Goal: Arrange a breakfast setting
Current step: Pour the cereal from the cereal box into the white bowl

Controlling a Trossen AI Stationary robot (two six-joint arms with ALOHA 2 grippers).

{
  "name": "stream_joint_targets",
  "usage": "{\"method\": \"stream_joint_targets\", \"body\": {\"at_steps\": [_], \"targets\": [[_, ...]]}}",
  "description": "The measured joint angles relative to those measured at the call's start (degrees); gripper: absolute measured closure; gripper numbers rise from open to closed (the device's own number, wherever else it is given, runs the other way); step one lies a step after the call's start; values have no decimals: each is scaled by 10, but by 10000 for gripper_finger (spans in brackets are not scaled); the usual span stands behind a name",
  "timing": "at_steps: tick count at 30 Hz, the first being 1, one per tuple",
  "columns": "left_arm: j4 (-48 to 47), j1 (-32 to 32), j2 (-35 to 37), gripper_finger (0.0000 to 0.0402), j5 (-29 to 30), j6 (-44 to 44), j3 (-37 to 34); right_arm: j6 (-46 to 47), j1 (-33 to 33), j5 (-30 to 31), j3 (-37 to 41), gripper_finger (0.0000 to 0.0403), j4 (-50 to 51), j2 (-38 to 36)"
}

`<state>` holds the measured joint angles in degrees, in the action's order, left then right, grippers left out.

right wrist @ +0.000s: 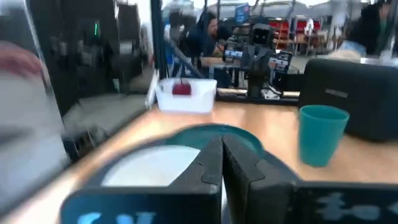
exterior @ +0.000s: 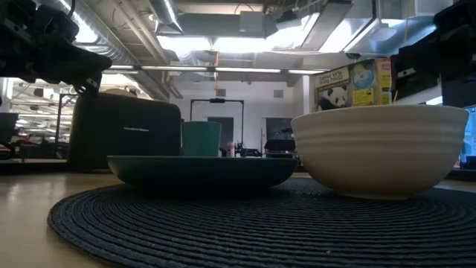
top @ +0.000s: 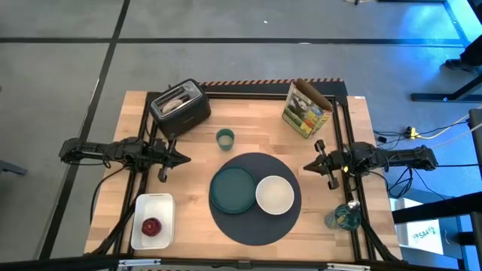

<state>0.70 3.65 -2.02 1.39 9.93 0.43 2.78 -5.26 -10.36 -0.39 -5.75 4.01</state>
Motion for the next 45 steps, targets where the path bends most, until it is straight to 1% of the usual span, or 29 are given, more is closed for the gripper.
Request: {"method": "stream_joint_targets", "body": {"at_steps": [2,6,8,12,15,17,18,19,20,23,24,28,31,33,37,40,43,45], "targets": [[0,0,0,401,0,0,0,86,0,9,0,403,-27,0],[0,0,0,401,1,0,0,278,0,68,0,403,-50,0],[2,0,0,401,11,0,0,341,0,99,0,403,-51,0],[2,0,0,401,15,-12,0,456,0,142,0,403,-58,0],[17,0,0,401,18,7,0,568,0,224,0,403,-71,0],[52,0,0,401,48,51,0,630,0,291,0,402,-70,0],[65,0,0,401,66,80,0,634,0,313,0,400,-70,0],[80,0,0,401,83,114,0,630,0,327,0,398,-74,0],[103,0,0,401,100,143,0,625,0,328,0,395,-86,0],[163,0,0,401,159,208,0,611,0,300,-12,378,-105,7],[176,0,0,401,170,224,0,602,0,291,-19,371,-113,12],[220,0,0,401,167,239,0,553,0,288,-67,336,-125,41],[221,0,-4,401,157,257,12,498,0,287,-115,302,-123,77],[222,0,-20,401,156,264,28,456,0,283,-149,278,-124,103],[219,0,-77,401,157,256,75,346,0,284,-226,234,-121,159],[218,0,-141,401,167,239,123,258,0,307,-290,212,-106,193],[218,0,-209,401,175,228,184,195,0,356,-366,203,-37,225],[205,0,-248,401,166,204,231,153,0,395,-424,200,46,248]]}}
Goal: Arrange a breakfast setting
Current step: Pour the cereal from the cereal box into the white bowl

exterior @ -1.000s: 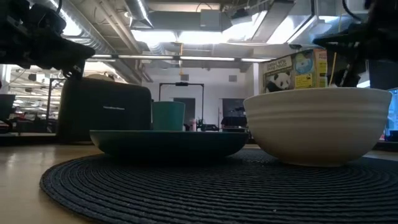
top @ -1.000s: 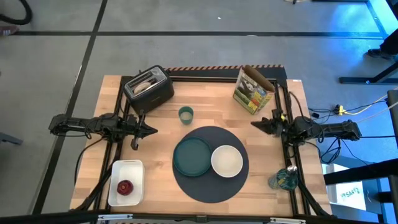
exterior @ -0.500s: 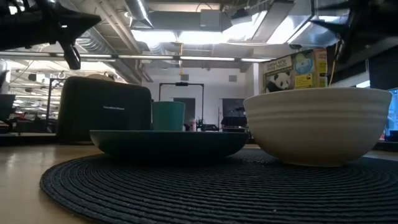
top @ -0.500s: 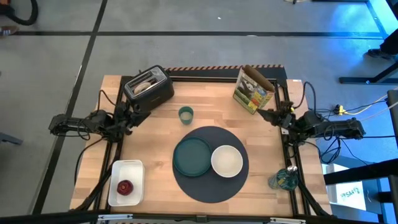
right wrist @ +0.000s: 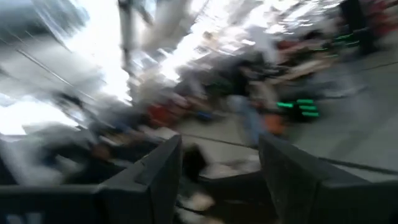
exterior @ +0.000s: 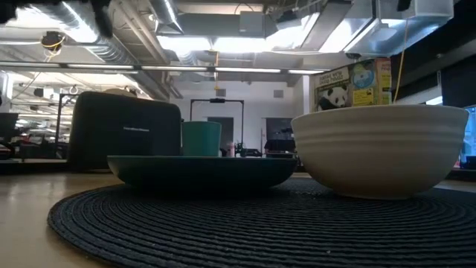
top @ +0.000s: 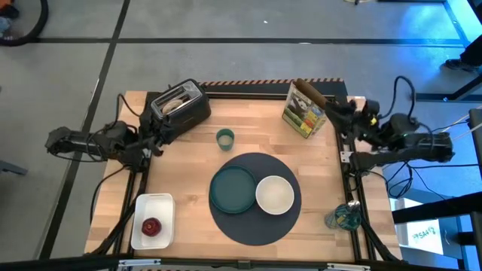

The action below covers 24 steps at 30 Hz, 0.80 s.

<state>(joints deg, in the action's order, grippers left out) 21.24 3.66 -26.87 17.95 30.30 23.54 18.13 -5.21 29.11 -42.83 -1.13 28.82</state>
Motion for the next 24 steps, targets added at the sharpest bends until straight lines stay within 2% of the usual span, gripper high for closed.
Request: {"method": "stream_joint_targets", "body": {"at_steps": [4,8,13,16,19,24], "targets": [[-58,0,-69,401,-29,-43,93,-35,0,102,-115,191,186,50],[-114,0,-125,399,-11,-77,160,-33,0,192,-206,168,345,90],[-131,0,-165,364,-2,-106,217,11,14,218,-280,121,476,127],[-132,-1,-187,330,36,-122,240,45,66,174,-304,97,532,149],[-132,-12,-210,291,67,-143,264,56,144,79,-314,82,566,178],[-136,-52,-254,236,59,-154,302,31,278,-64,-329,68,601,236]]}}
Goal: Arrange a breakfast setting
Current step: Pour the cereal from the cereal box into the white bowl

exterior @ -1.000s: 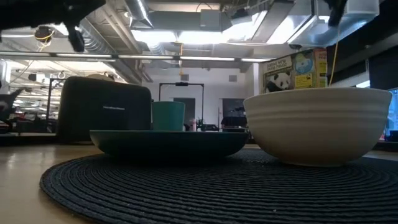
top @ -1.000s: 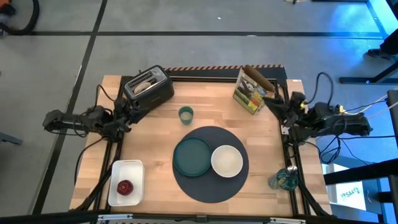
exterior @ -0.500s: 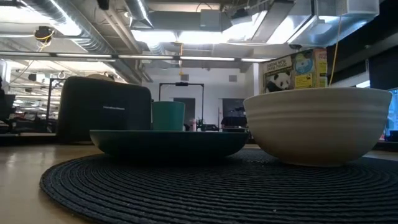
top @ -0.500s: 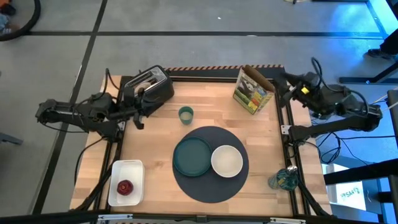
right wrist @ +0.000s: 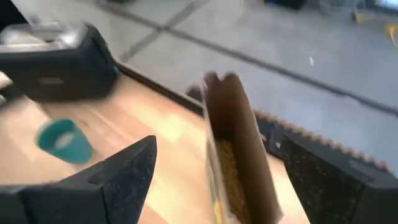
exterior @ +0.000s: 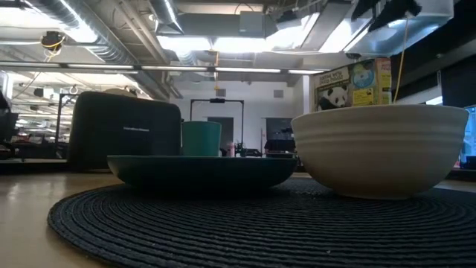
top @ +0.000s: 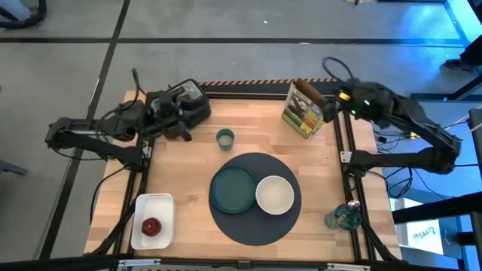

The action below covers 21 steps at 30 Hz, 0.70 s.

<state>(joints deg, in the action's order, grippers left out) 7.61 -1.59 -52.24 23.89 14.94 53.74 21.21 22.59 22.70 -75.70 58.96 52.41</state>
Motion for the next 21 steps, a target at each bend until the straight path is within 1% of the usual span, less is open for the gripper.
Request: {"method": "stream_joint_targets", "body": {"at_steps": [3,6,9,13,15,21], "targets": [[-29,-17,-19,214,-21,7,29,-23,71,-64,-16,58,23,32],[-90,-29,-36,198,-35,19,61,-55,128,-118,-29,43,31,54],[-145,-39,-49,186,-39,26,84,-81,173,-158,-31,27,33,72],[-163,-47,-57,175,-43,27,92,-101,212,-234,-31,12,40,102],[-165,-51,-57,172,-48,27,92,-113,221,-246,-31,8,45,116],[-206,-62,-66,173,-49,18,92,-141,232,-238,-31,12,48,157]]}}
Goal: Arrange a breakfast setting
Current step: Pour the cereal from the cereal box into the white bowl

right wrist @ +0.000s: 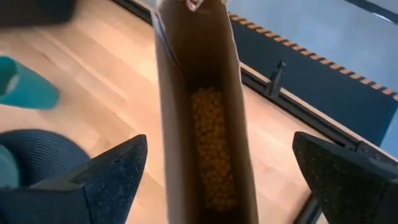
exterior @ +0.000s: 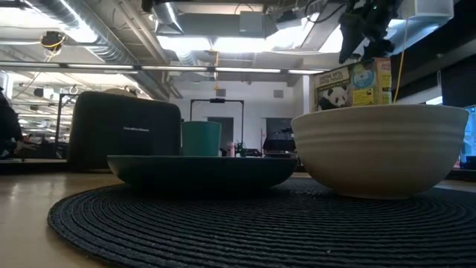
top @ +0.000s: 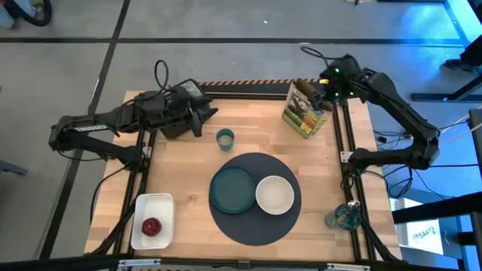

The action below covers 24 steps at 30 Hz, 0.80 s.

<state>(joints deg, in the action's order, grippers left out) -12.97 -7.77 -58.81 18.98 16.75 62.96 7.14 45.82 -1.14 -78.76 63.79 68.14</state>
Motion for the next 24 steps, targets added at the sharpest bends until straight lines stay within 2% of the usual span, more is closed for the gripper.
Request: {"method": "stream_joint_targets", "body": {"at_steps": [6,9,18,24], "targets": [[-8,-1,-13,172,0,-51,0,-23,0,11,1,14,39,44],[-14,-1,-17,174,0,-52,0,-30,0,9,1,32,38,59],[-22,3,-21,175,0,-53,-1,-45,0,0,3,143,37,68],[-22,3,-21,175,0,-53,-1,-46,0,-16,69,215,6,67]]}}
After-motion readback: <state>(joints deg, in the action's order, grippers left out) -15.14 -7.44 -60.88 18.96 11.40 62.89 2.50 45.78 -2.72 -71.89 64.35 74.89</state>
